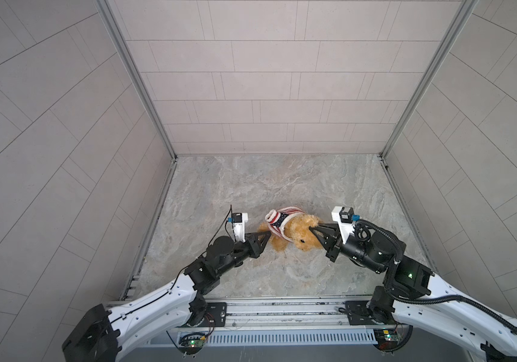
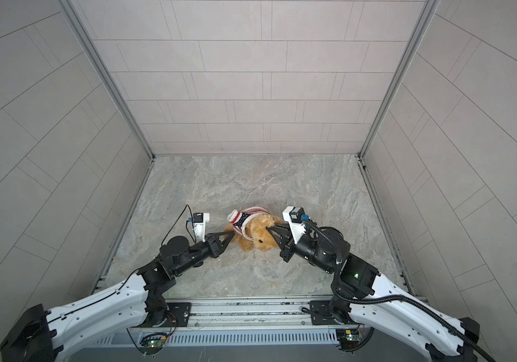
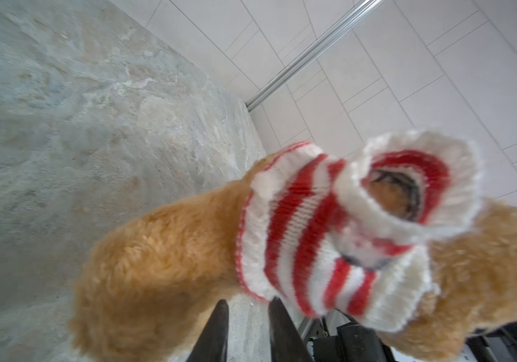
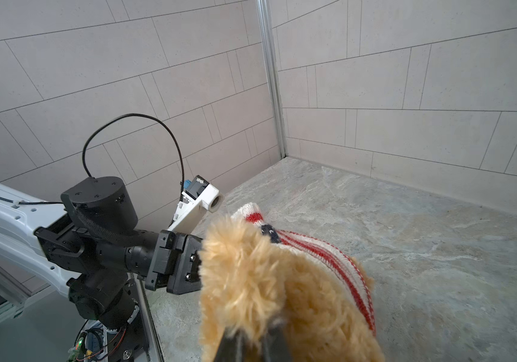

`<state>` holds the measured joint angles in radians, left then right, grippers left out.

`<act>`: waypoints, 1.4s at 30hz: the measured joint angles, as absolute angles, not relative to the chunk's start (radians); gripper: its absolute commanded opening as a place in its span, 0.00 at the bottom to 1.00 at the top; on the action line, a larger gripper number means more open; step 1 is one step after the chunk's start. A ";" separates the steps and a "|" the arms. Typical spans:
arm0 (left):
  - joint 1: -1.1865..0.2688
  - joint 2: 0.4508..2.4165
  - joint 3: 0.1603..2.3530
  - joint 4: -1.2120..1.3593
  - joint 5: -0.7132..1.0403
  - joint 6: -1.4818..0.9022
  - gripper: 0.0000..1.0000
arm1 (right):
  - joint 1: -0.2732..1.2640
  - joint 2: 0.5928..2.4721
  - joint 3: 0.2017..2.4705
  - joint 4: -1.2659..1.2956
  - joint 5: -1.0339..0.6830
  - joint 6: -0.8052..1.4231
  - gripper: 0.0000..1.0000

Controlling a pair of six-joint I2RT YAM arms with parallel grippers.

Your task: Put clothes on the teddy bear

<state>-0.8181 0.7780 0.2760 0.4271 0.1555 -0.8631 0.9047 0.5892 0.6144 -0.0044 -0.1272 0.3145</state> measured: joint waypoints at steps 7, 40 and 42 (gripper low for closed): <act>-0.818 0.667 0.348 0.234 0.138 -0.743 0.33 | 0.903 0.667 0.667 -0.057 -0.125 0.319 0.00; -0.813 1.415 0.741 0.214 0.099 -0.567 0.49 | 0.425 0.951 0.565 -0.027 -0.233 0.624 0.34; -0.805 1.485 0.779 0.229 0.113 -0.564 0.47 | 0.424 0.951 0.564 -0.023 -0.237 0.620 0.40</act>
<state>-0.8051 1.4849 0.7792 0.2287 0.1131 -0.5644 0.4244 0.9508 0.5640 -0.0235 -0.2375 0.6201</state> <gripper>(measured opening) 0.487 0.346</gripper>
